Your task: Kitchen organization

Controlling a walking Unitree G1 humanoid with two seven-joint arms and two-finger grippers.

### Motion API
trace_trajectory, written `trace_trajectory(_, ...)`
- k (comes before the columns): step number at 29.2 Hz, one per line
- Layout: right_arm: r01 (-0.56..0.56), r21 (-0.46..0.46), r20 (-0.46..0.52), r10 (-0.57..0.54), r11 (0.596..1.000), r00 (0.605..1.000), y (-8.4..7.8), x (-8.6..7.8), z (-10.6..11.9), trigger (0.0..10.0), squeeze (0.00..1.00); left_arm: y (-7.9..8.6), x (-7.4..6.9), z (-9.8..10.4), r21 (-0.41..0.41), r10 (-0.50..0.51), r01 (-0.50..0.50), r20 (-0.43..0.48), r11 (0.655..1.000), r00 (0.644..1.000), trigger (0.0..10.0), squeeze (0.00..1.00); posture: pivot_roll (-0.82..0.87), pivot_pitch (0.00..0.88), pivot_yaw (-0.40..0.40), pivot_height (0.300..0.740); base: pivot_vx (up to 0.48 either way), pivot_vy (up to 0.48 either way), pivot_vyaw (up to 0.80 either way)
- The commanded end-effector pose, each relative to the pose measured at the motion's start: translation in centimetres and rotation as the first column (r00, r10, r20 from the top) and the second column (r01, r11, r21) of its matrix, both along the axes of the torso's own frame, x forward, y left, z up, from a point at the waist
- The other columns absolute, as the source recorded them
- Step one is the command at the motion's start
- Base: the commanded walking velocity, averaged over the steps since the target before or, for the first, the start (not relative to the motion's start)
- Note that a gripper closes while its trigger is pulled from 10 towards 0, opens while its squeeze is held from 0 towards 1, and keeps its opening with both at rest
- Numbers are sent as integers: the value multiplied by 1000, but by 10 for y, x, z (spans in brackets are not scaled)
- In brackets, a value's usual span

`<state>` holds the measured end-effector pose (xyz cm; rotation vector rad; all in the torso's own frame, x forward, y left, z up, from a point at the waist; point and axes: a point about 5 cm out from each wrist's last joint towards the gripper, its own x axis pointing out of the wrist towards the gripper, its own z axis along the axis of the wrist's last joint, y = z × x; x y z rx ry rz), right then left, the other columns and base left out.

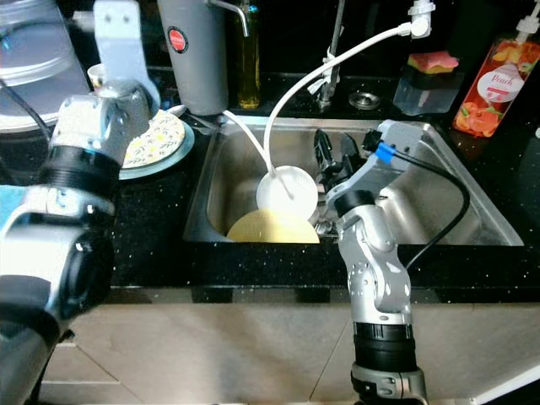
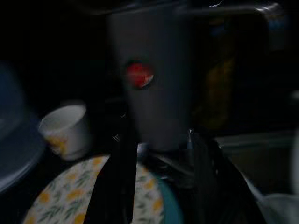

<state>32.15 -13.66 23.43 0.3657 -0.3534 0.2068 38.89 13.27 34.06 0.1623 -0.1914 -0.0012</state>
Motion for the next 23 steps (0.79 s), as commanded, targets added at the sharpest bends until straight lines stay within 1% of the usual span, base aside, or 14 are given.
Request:
trace_trajectory(1,14,-1,-6,-14,1000,1000,-3,-3,0,10000,0,-6,-11,10,-19,-37,38,61,999,997,10000,0,333,37,-24,740,0,0,0)
trace_trajectory(2,17,-3,-7,-17,1000,1000,-4,-3,0,10000,0,-8,-20,12,-22,-60,62,93,998,994,10000,0,332,42,-31,740,0,0,0)
trace_trajectory(3,17,-3,-7,-17,1000,1000,-4,-3,0,10000,0,-8,-20,12,-22,-60,62,93,998,994,10000,0,332,42,-31,740,0,0,0)
trace_trajectory(5,23,-11,-10,-24,1000,1000,-4,-4,0,10000,0,-13,-37,14,-4,-81,83,171,997,982,10000,0,331,50,-41,740,0,0,0)
trace_trajectory(6,23,-11,-10,-24,1000,1000,-4,-4,0,10000,0,-13,-37,14,-4,-81,83,171,997,982,10000,0,331,50,-41,740,0,0,0)
trace_trajectory(8,34,-23,-10,-34,999,999,-5,-5,1,10000,0,-20,-52,9,22,-115,113,226,993,967,10000,0,323,60,-59,740,0,0,0)
trace_trajectory(9,44,-32,-7,-45,998,999,-6,-5,2,10000,0,-25,-59,4,53,-133,123,250,991,959,10000,0,320,63,-63,740,0,0,0)
trace_trajectory(10,44,-32,-7,-45,998,999,-6,-5,2,10000,0,-25,-59,4,53,-133,123,250,991,959,10000,0,320,63,-63,740,0,0,0)
trace_trajectory(11,58,-41,-5,-58,997,998,-7,-6,3,10000,0,-31,-68,-2,81,-154,137,262,987,953,10000,0,317,66,-69,740,0,0,0)
trace_trajectory(12,58,-41,-5,-58,997,998,-7,-6,3,10000,0,-31,-68,-2,81,-154,137,262,987,953,10000,0,317,66,-69,740,0,0,0)
trace_trajectory(14,82,-50,-2,-82,995,997,-11,-7,5,10000,0,-38,-79,-10,117,-187,162,252,980,949,10000,0,314,68,-73,740,0,0,0)
trace_trajectory(18,99,-52,-2,-99,994,995,-14,-7,6,10000,0,-41,-82,-13,108,-194,173,232,979,953,10000,0,312,70,-75,740,0,0,0)
trace_trajectory(21,118,-50,0,-118,992,993,-15,-7,8,10000,0,-43,-90,-23,70,-170,158,207,985,964,10000,0,306,74,-79,740,0,0,0)
trace_trajectory(23,122,-48,0,-122,991,993,-16,-8,8,10000,0,-44,-92,-27,71,-167,155,208,985,964,10000,0,306,74,-79,740,0,0,0)
